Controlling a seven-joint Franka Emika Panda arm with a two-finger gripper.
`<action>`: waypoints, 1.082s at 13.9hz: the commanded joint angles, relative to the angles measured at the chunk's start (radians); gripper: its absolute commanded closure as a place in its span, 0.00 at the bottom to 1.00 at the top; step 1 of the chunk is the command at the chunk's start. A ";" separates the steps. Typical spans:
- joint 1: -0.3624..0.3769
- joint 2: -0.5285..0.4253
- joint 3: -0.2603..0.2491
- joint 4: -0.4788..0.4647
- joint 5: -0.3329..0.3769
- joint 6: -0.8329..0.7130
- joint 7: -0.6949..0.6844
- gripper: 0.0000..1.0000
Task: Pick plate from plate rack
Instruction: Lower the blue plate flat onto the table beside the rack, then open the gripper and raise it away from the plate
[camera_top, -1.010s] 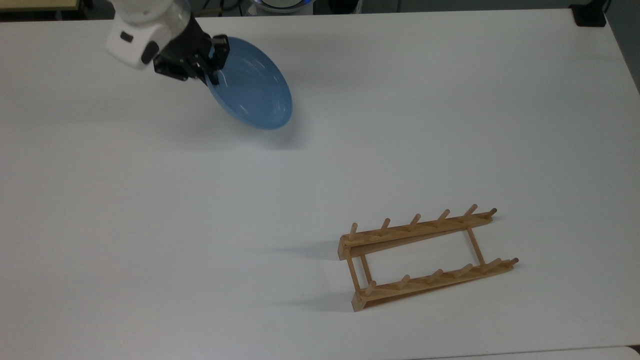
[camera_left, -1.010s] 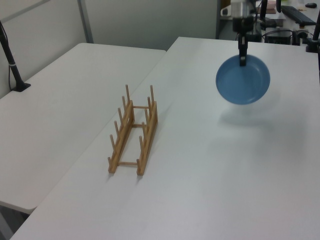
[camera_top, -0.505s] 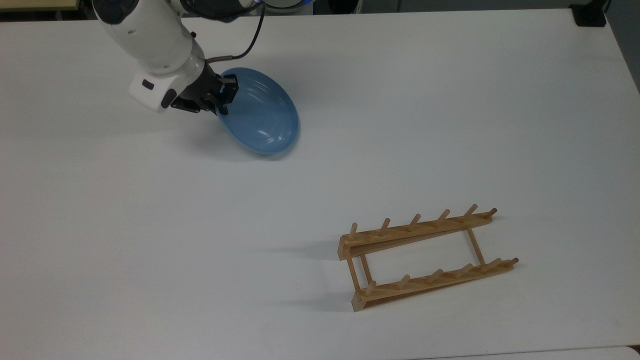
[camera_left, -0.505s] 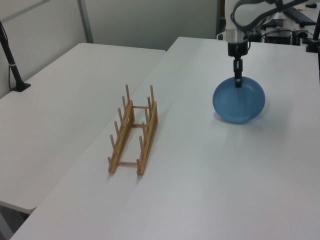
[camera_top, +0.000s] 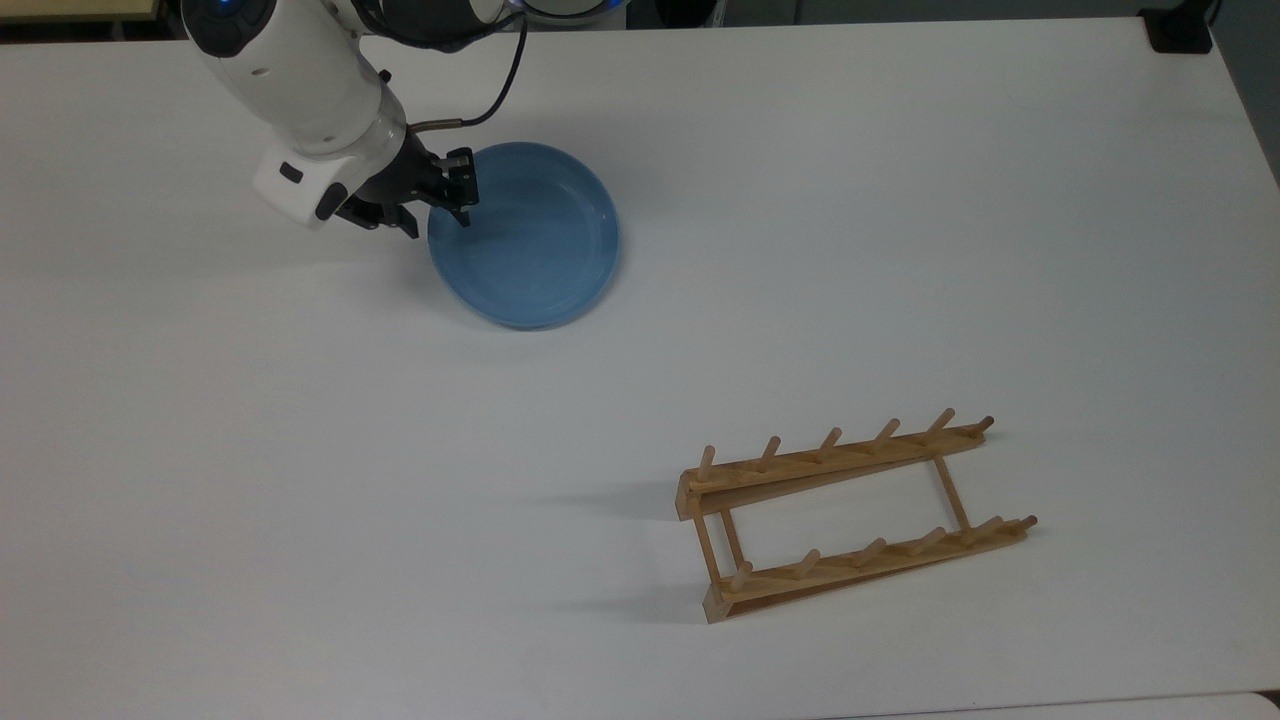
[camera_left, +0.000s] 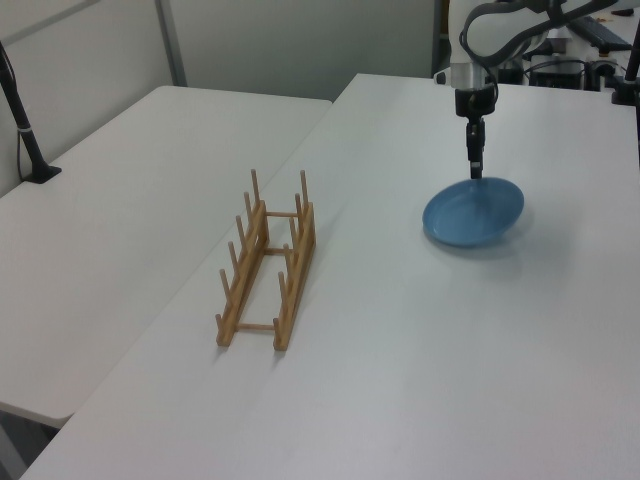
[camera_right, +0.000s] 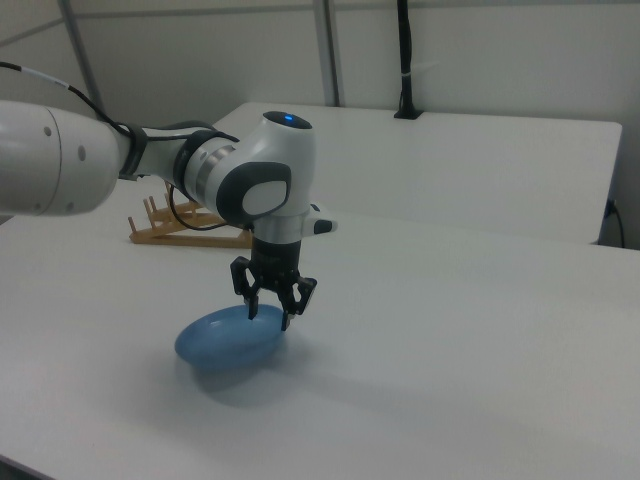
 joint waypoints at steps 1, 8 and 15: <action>0.009 -0.046 -0.005 0.016 0.008 0.015 0.072 0.00; 0.082 -0.206 -0.009 0.128 0.004 -0.101 0.413 0.00; 0.220 -0.352 -0.087 0.167 -0.028 -0.254 0.589 0.00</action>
